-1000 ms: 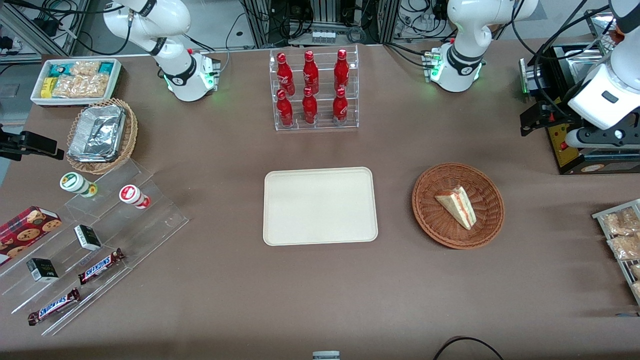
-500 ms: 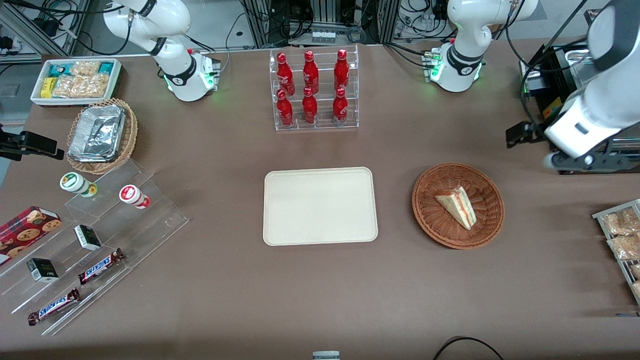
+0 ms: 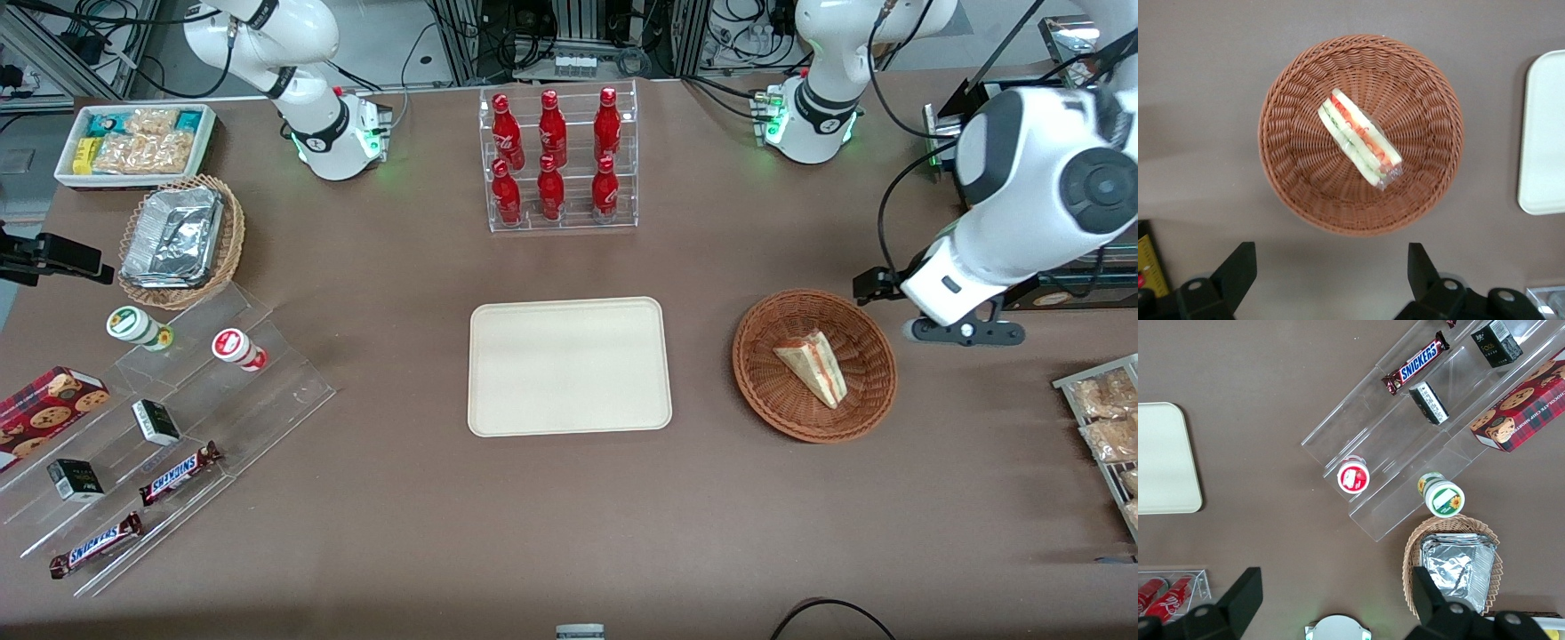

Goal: Place sandwich from basket to tray
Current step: 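Lower the open left gripper around the wrapped sandwich in the basket, then close the left gripper on the sandwich and lift it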

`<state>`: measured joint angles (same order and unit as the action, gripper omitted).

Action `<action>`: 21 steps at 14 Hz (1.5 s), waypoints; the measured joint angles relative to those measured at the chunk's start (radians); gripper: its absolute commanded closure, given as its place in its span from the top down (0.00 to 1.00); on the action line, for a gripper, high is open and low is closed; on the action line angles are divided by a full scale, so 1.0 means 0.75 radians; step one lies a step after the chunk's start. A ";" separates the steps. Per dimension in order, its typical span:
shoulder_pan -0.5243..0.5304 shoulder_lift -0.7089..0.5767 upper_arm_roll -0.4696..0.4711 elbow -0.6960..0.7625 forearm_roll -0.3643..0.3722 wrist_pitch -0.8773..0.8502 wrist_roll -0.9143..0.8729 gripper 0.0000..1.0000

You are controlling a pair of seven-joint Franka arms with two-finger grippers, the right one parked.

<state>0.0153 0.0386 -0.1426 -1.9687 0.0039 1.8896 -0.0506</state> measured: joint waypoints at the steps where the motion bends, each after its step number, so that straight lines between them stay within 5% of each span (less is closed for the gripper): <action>1: 0.000 -0.003 0.000 -0.052 0.000 0.068 -0.005 1.00; 7: 0.000 -0.009 0.000 -0.309 -0.002 0.431 -0.198 1.00; 18: -0.077 -0.001 -0.003 -0.469 -0.002 0.774 -1.175 1.00; 21: -0.106 0.032 -0.004 -0.476 -0.002 0.810 -1.273 1.00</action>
<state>-0.0642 0.0624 -0.1456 -2.3256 0.0021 2.4973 -1.0056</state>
